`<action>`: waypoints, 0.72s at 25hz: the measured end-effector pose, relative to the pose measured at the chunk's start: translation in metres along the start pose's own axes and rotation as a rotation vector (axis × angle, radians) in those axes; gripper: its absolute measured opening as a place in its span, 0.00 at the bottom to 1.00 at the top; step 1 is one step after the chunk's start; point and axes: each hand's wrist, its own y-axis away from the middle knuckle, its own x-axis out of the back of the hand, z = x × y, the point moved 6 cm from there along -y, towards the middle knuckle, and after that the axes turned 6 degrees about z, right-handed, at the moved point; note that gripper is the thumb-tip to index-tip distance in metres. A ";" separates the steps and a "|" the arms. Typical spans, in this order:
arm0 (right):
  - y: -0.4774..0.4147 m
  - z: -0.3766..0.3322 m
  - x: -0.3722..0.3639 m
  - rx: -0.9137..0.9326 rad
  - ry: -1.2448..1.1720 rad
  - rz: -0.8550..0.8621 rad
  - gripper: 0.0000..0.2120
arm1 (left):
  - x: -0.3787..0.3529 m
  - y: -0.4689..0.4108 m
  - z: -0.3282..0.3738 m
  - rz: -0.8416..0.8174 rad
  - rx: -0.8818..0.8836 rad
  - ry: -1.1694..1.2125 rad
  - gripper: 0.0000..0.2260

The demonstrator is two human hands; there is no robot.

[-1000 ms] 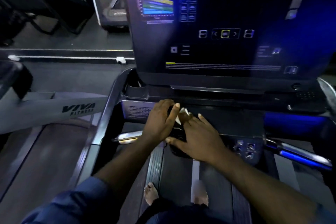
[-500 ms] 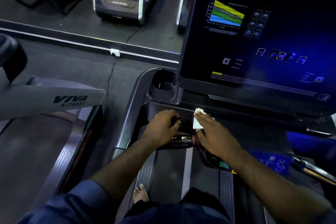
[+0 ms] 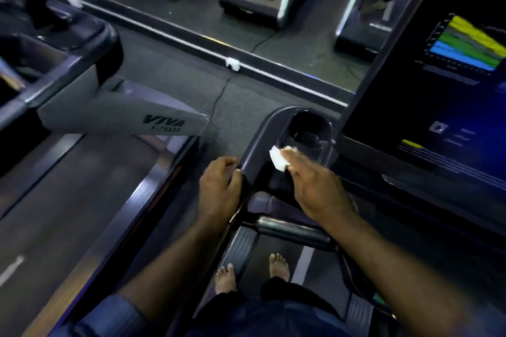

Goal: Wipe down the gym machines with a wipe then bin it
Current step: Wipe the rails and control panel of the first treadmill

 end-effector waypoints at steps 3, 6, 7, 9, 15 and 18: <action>-0.020 -0.015 -0.067 0.264 0.071 -0.079 0.23 | 0.023 0.020 -0.031 0.020 0.212 -0.054 0.06; -0.018 -0.030 -0.106 0.437 0.057 -0.263 0.25 | 0.030 0.041 -0.047 -0.014 0.332 -0.099 0.06; -0.014 -0.035 -0.106 0.439 0.078 -0.312 0.25 | 0.028 0.045 -0.049 -0.028 0.351 -0.090 0.08; 0.003 -0.047 -0.098 0.515 0.059 -0.403 0.29 | 0.029 0.047 -0.057 0.005 0.399 -0.029 0.10; -0.013 -0.029 -0.071 0.595 0.023 -0.293 0.16 | 0.038 0.056 -0.074 0.207 0.636 0.326 0.12; -0.052 -0.064 -0.105 0.542 0.165 -0.420 0.08 | 0.039 0.060 -0.066 0.273 0.591 0.347 0.10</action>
